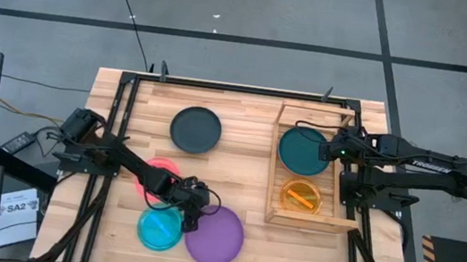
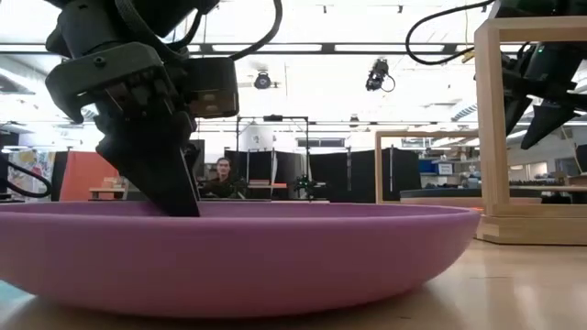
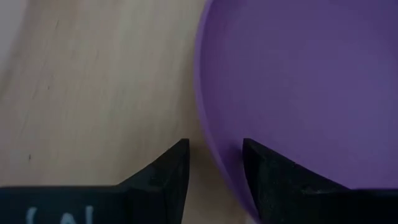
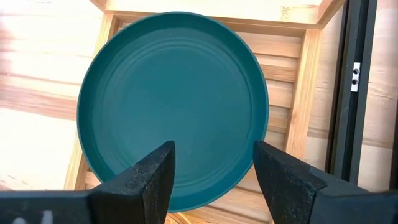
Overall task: Place and stack plates onto a shelf
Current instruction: Stack the purple plate on top of the blue plate on the shelf
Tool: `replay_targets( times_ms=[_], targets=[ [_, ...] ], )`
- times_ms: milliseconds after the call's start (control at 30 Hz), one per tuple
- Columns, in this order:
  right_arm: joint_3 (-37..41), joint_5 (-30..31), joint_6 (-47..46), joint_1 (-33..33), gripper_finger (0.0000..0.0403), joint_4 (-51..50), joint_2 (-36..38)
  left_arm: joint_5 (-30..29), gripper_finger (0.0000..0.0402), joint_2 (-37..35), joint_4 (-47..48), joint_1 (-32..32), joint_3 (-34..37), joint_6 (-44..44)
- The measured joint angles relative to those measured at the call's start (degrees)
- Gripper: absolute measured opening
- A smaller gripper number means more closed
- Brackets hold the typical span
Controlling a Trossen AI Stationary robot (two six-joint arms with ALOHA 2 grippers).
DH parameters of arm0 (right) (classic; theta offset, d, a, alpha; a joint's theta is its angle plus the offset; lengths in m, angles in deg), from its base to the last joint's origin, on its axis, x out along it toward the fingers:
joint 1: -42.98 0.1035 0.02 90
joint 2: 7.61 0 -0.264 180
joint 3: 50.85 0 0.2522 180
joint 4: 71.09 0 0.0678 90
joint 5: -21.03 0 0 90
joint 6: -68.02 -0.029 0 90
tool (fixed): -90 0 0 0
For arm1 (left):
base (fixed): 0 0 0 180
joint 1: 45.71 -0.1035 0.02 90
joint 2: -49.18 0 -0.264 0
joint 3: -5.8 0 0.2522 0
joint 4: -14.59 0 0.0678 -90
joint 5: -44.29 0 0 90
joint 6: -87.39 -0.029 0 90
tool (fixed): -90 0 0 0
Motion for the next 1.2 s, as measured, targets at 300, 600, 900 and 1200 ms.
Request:
replay_targets(
  times_ms=[300,600,900,1200],
  targets=[
    [0.00,-0.04,0.00,0.00,0.0220,0.04,0.00,0.13,0.0080,0.00,-0.15,-0.43,-0.04,-0.02],
    [0.00,-1.22,0.00,0.00,0.0220,4.20,0.02,2.53,0.0018,-2.72,-0.08,-4.54,-0.12,-4.12],
    [0.00,-1.71,5.56,1.82,0.0220,18.45,-0.60,-0.23,0.0018,-9.80,-0.21,-11.55,-0.07,-11.14],
    [0.00,-1.62,11.61,5.98,0.0220,36.72,-6.92,-6.98,0.0018,-16.00,-0.93,-19.74,-0.07,-14.56]
  ],
)
